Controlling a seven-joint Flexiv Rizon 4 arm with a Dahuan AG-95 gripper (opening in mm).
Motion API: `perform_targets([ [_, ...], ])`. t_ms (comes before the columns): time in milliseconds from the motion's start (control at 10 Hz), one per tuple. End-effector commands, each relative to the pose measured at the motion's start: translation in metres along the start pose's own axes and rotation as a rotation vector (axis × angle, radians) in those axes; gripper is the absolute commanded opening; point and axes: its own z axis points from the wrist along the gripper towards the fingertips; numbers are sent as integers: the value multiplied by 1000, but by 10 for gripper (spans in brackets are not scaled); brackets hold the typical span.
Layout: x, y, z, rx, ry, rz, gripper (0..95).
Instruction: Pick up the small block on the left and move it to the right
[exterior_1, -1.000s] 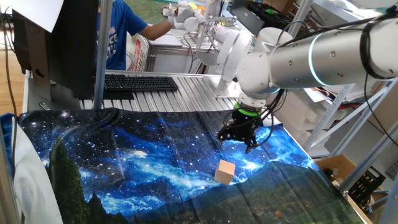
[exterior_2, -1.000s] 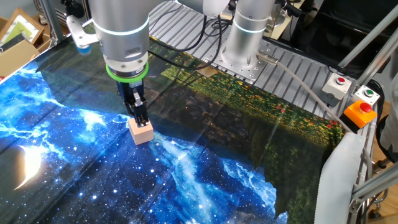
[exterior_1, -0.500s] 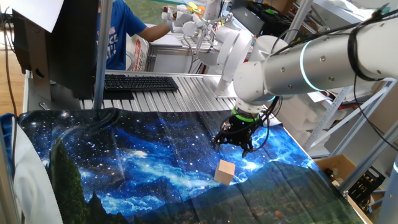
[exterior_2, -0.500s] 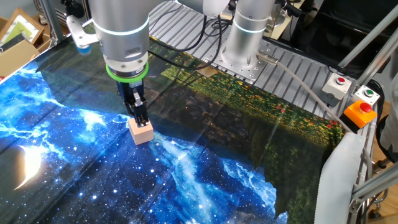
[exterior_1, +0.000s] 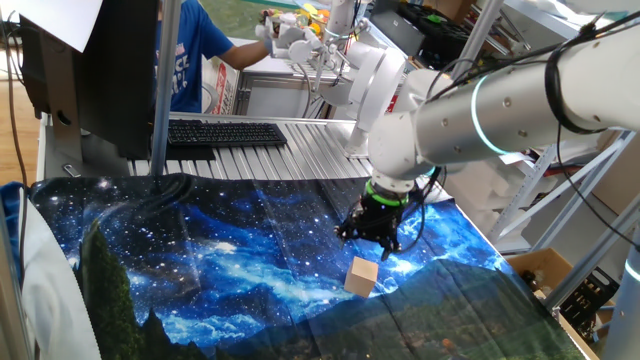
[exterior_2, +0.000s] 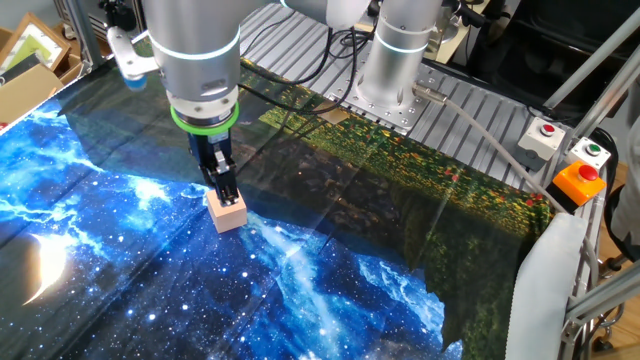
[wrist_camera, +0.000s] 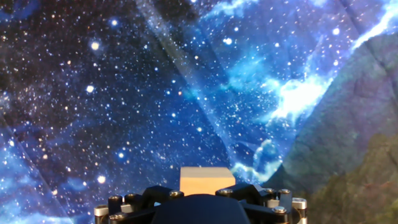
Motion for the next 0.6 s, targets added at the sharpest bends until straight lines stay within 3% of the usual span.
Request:
perform_targets([
  [100,0,-2,4,-8,4,-9,950],
  [600,0,-2,15,-16,-3,-11,950],
])
